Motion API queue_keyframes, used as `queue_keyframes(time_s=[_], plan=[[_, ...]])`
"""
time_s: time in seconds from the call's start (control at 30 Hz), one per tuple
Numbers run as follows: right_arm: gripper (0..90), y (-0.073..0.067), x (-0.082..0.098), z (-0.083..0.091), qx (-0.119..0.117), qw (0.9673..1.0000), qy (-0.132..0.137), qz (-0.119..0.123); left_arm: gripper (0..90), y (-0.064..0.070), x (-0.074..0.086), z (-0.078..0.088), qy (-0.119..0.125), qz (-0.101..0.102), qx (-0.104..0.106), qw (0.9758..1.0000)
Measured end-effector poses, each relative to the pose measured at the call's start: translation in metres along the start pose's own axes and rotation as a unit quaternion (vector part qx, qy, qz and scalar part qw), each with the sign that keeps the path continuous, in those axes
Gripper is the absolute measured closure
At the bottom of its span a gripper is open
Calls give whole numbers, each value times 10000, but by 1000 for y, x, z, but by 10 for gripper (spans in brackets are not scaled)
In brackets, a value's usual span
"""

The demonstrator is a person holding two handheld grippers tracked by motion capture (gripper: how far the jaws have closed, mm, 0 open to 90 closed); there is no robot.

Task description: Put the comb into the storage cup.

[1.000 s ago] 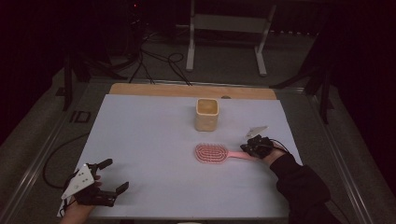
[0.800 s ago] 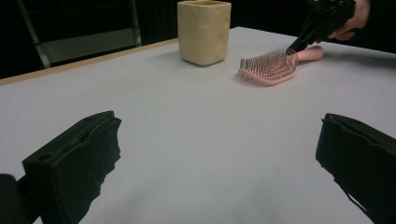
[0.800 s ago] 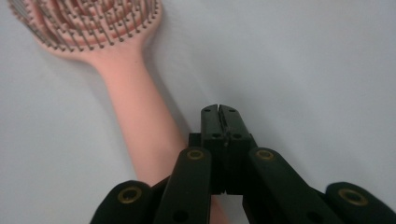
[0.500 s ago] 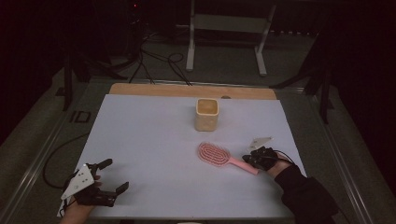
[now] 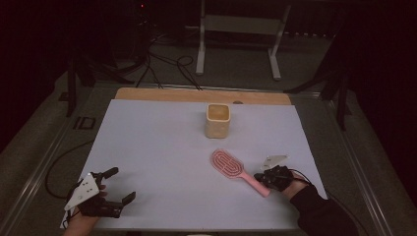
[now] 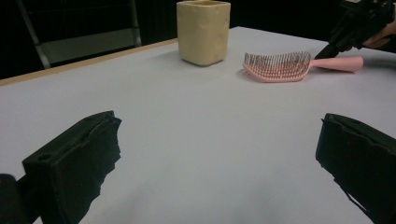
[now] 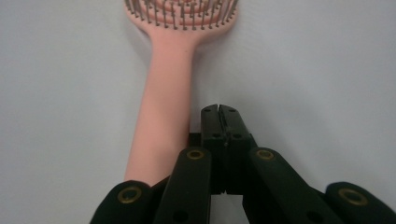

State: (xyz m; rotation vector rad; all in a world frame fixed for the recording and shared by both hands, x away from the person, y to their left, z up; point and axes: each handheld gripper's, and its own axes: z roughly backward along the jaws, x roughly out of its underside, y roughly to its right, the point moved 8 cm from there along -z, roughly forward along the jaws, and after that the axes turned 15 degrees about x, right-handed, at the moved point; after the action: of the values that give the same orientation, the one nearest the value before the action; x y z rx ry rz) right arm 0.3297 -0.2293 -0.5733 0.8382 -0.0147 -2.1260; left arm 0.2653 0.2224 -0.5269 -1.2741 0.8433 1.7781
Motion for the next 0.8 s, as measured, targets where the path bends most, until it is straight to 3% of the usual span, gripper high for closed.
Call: queue_keyframes(time_s=[0.27,0.8], plan=[[900,-15,3,8,-29,9998,-8,-185,0,0,0,0,-15,-12,9,10000],[900,-34,1,13,-127,9995,87,-277,0,0,0,0,-15,-14,13,10000]])
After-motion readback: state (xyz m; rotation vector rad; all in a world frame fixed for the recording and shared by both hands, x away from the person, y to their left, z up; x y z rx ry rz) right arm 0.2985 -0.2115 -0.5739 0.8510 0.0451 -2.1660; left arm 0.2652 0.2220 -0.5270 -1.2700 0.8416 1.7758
